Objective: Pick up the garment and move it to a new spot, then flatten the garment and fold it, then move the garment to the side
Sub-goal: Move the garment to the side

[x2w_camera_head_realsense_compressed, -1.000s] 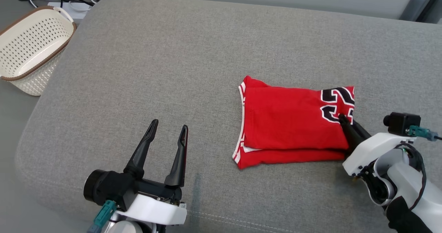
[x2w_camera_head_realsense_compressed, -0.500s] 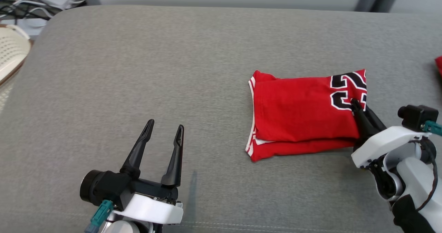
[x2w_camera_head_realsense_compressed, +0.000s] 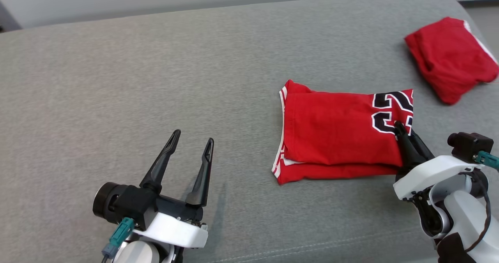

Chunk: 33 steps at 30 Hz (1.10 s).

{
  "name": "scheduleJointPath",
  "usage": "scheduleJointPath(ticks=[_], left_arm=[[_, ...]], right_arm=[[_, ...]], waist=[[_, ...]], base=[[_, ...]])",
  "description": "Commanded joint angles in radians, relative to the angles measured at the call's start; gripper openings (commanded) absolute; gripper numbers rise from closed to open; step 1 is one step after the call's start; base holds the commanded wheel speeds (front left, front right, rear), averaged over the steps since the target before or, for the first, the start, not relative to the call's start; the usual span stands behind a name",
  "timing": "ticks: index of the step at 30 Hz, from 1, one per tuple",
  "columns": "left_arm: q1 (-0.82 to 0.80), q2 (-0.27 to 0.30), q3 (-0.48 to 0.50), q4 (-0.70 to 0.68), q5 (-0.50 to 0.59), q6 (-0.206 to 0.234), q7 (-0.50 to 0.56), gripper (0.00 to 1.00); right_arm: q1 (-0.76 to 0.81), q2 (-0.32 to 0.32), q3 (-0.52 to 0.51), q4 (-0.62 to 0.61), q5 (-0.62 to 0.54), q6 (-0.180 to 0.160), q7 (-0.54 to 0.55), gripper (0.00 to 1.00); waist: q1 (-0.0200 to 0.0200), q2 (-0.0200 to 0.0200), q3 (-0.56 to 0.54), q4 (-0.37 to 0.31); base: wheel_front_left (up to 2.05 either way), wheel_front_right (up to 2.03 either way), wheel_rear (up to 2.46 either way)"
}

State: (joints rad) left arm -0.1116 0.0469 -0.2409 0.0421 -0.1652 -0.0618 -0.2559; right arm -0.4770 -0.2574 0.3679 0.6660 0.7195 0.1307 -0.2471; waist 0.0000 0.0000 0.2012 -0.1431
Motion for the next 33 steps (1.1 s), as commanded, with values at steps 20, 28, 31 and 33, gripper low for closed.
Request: scheduleJointPath(ticks=[20,28,31,33], left_arm=[[-0.028,0.003,0.052,0.006,0.046,-0.035,-0.006,1.00],[-0.020,0.003,0.044,0.007,-0.001,-0.031,-0.006,1.00],[-0.025,0.003,0.047,0.007,-0.015,-0.028,-0.006,1.00],[-0.031,0.003,0.052,0.008,-0.011,-0.029,-0.006,1.00]], right_arm=[[0.060,0.028,-0.052,-0.085,-0.059,0.000,-0.015,0.00],[0.032,0.021,-0.043,-0.078,-0.060,0.000,-0.015,0.00],[-0.023,0.020,-0.036,-0.089,-0.061,0.000,-0.015,0.00],[-0.070,0.021,-0.035,-0.100,-0.056,0.000,-0.015,0.00]], waist=[[0.0000,0.0000,0.016,-0.255],[0.0000,0.0000,0.018,-0.253],[0.0000,0.0000,0.034,-0.241],[0.0000,0.0000,0.047,-0.232]], base=[[0.00,0.00,0.00],[0.00,0.00,0.00],[0.00,0.00,0.00],[0.00,0.00,0.00]])
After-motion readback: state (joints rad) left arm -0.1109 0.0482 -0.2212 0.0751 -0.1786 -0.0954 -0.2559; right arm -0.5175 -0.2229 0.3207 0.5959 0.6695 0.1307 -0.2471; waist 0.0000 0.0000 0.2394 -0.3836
